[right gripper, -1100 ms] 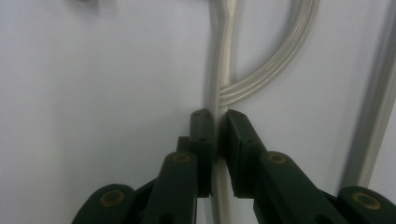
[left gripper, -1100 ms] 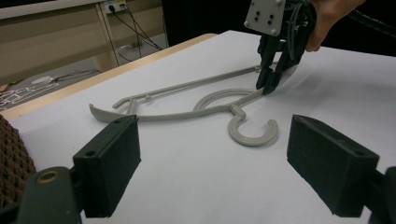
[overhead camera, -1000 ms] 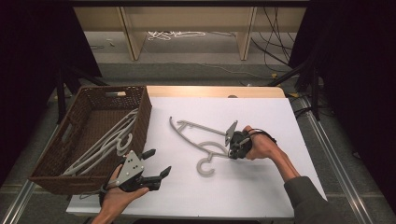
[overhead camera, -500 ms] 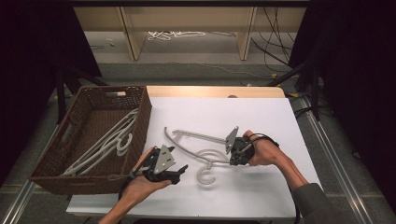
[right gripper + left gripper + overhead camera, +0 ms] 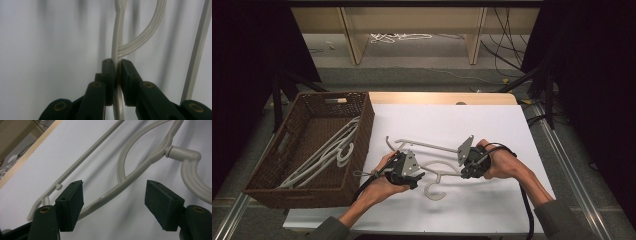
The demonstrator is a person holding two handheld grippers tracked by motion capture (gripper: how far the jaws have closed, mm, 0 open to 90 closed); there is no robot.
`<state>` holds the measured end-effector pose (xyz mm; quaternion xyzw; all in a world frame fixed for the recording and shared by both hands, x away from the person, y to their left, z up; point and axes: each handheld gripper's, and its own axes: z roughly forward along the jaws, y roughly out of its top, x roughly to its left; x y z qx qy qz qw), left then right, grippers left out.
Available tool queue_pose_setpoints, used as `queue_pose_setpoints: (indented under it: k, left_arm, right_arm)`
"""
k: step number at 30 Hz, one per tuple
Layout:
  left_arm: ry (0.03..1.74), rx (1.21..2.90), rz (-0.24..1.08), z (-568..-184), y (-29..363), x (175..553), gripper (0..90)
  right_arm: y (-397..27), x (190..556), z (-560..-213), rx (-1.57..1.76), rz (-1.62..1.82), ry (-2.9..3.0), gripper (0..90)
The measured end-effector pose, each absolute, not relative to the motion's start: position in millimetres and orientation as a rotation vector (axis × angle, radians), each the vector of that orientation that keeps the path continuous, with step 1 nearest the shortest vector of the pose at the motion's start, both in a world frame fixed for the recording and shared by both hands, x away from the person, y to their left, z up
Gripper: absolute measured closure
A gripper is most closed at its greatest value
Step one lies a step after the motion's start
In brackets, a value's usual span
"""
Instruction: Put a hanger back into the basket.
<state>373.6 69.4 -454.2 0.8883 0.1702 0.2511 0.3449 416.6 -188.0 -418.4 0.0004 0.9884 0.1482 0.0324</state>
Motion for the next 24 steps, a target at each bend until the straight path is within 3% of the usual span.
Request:
queue_pose_setpoints:
  k: [8,12,16,24]
  left_arm:
    - [0.336,2.358,0.65,-463,58,378,32.5]
    - [0.307,2.368,0.638,-464,56,378,41.5]
    - [0.244,2.389,0.611,-461,58,377,60.1]
    - [0.138,2.439,0.667,-446,58,373,64.8]
  right_arm:
    - [-184,410,-410,-0.046,0.467,3.049,82.3]
    - [-180,409,-407,-0.077,0.478,3.052,82.2]
    - [-178,410,-407,-0.076,0.484,3.056,82.2]
    - [-181,410,-403,-0.103,0.542,3.049,82.2]
